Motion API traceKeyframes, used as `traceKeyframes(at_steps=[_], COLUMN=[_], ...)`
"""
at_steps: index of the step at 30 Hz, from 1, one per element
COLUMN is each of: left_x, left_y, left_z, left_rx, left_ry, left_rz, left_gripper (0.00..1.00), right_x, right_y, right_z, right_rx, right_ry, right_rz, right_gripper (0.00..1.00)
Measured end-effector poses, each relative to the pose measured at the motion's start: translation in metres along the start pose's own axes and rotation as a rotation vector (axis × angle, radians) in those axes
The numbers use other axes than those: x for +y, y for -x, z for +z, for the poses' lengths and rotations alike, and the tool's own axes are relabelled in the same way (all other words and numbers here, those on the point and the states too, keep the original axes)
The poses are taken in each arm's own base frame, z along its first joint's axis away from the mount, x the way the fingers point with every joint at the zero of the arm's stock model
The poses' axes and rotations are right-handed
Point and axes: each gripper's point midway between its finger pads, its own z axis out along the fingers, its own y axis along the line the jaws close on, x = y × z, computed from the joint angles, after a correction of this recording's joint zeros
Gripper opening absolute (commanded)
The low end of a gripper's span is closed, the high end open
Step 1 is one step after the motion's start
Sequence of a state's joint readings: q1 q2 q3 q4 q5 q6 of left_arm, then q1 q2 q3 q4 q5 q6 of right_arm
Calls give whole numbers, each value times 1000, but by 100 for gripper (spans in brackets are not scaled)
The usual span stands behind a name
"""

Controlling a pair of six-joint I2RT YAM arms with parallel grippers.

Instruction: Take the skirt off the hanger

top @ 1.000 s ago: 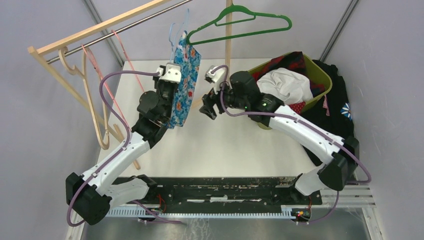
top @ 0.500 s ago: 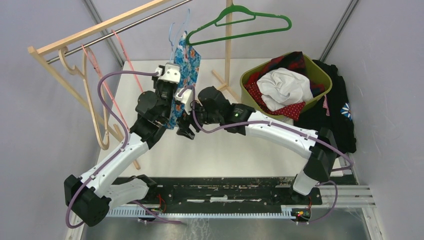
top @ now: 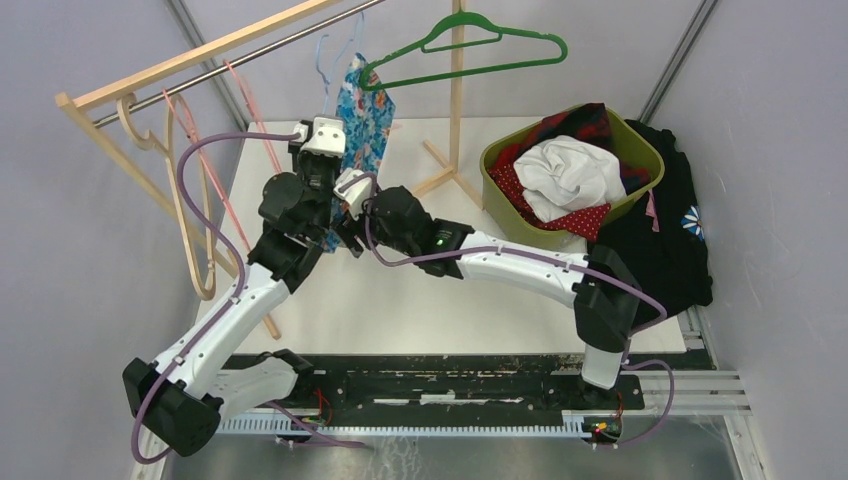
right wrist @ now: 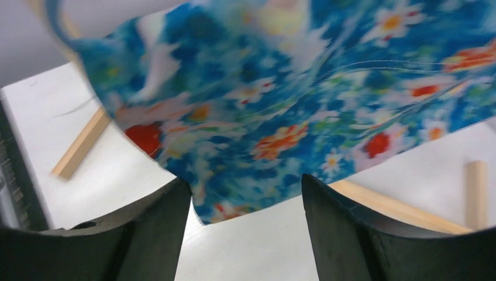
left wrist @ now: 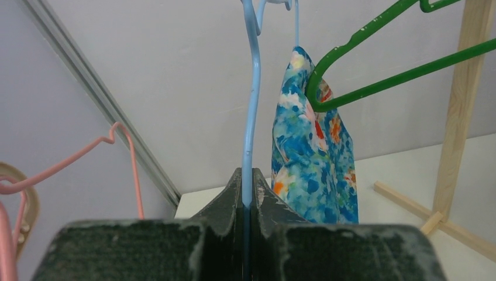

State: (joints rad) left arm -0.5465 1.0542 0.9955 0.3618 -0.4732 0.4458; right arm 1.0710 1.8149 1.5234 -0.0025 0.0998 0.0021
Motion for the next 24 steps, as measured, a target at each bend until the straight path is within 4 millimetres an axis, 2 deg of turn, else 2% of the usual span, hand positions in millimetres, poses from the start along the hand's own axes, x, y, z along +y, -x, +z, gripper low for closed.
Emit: traceKeyframes(at_steps=[2,3,5,6,8,10,11,13,15,17,20,22,24], left_x=[5,8,13,14,14,3,-1,-8,-16,-17,-13,-12,-12], left_y=[-1,-1,1,2,1,-1,0,-5,-2,6,18,21,21], left_z=[-1,-3,-5,-6,-8,-13,-14,-16,-19,-22,-27,-28,-28], left_rx=[7,9,7,5,7,9,5,19,11,-12,-49,-59,-60], left_ry=[12,20,33,36,34,-10,-25,-56,-89,-105,-111,-113,-114], left_rz=[-4,-4,-10,-16,-19,-25,-30,-32,-48,-67,-90,-94,-94], left_gripper=[3,3,3,3,3,3,3,3,3,3,3,3,3], right_x=[-10,-14,-22,-26,-35,-52,-63,-71,-92,-120,-160,-183,-200], right_y=[3,4,8,9,8,5,-1,-11,-29,-49,-72,-72,-58], right_z=[8,10,13,12,8,1,-3,-13,-29,-48,-87,-117,-144], right_rx=[-33,-44,-75,-85,-99,-102,-93,-85,-40,18,94,112,97], right_ry=[-87,-120,-211,-254,-348,-454,-496,-555,-660,-777,-936,-1024,-1087], right_rz=[-17,-25,-41,-44,-30,-7,-11,-3,0,-6,-10,-1,9], right_gripper=[62,51,14,3,1,1,1,1,1,1,1,1,1])
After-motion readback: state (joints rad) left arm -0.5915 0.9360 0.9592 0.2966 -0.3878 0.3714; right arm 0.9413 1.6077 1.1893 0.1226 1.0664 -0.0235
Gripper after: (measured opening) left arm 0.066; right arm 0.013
